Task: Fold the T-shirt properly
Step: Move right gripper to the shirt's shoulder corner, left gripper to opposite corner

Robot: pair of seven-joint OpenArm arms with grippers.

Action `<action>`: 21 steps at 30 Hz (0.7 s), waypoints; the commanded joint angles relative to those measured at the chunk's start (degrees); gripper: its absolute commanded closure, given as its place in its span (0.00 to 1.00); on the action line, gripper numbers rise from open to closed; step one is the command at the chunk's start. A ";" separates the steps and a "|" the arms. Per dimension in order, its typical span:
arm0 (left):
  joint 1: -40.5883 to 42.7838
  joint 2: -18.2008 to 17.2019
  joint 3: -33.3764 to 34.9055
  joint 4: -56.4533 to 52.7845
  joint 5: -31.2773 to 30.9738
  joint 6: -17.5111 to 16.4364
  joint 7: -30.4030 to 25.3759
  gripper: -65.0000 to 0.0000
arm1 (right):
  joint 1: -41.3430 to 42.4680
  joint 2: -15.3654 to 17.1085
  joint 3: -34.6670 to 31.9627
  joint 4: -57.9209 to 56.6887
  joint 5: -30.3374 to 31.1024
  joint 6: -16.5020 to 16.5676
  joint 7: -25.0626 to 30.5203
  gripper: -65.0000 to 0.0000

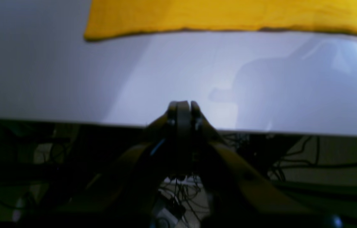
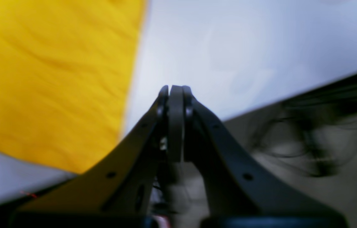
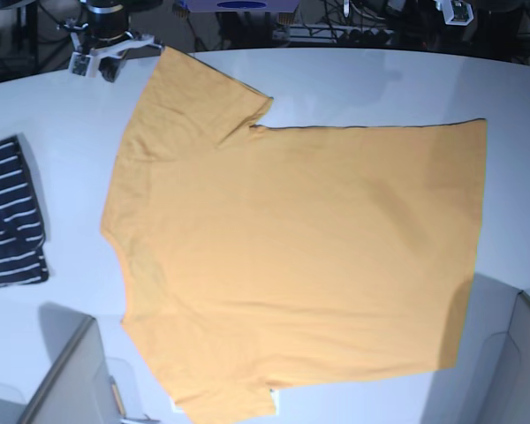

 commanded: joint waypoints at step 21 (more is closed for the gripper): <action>0.89 -0.68 -2.81 0.69 -12.86 -0.39 -1.47 0.30 | 11.58 15.49 0.86 -6.54 42.19 8.19 -17.78 0.45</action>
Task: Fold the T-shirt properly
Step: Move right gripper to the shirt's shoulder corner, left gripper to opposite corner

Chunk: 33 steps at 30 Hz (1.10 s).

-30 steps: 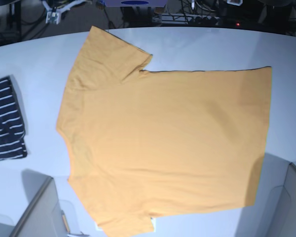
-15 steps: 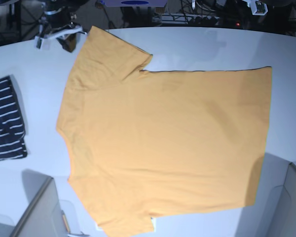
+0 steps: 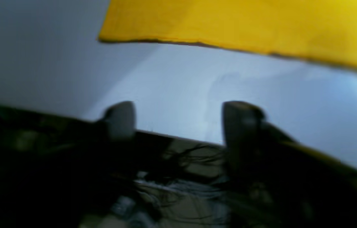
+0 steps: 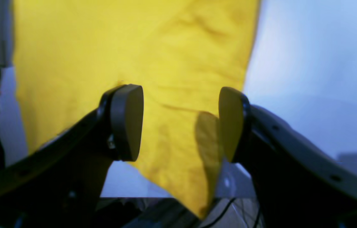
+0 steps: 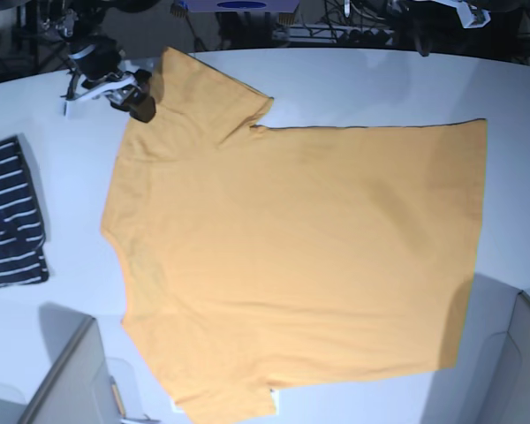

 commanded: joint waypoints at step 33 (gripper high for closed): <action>-19.62 2.38 -41.18 -8.91 -24.36 -27.93 43.54 0.31 | 3.11 -0.04 -3.70 -9.64 0.58 1.41 -4.57 0.66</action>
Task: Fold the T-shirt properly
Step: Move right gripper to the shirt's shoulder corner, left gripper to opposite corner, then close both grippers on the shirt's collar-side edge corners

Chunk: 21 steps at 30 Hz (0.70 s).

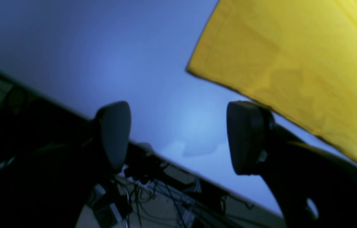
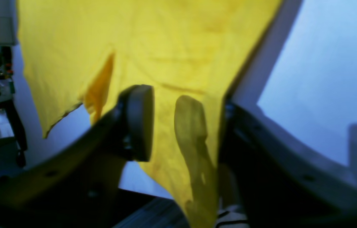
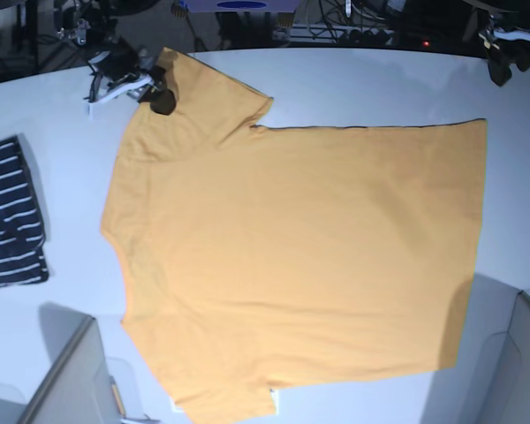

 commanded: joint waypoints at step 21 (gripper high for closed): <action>-19.16 -0.99 -3.60 -13.80 6.76 -0.33 9.88 0.31 | -0.29 0.51 -0.03 0.08 -1.26 -1.30 -2.14 1.00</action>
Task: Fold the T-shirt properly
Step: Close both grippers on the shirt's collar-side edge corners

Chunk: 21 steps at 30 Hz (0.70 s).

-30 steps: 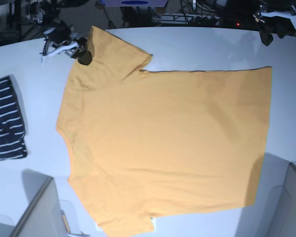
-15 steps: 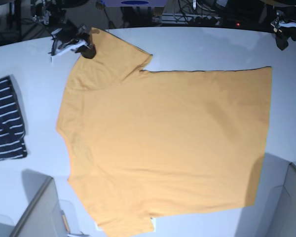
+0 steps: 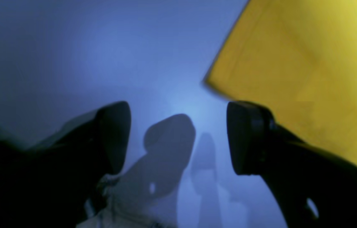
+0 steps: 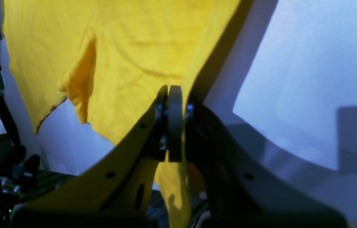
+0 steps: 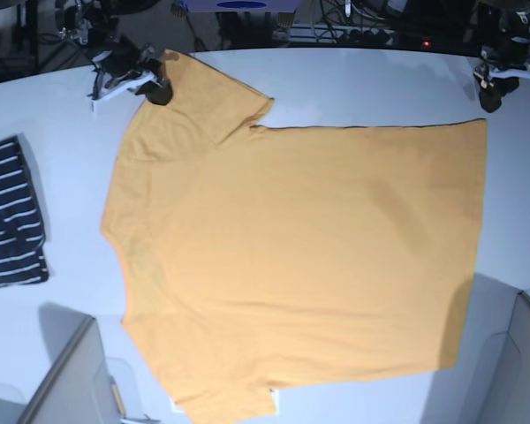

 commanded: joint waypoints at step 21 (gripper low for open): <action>-10.15 -0.86 6.91 -12.89 -1.02 -0.33 6.16 0.31 | -0.29 0.36 0.38 0.46 -0.60 -0.55 -0.48 1.00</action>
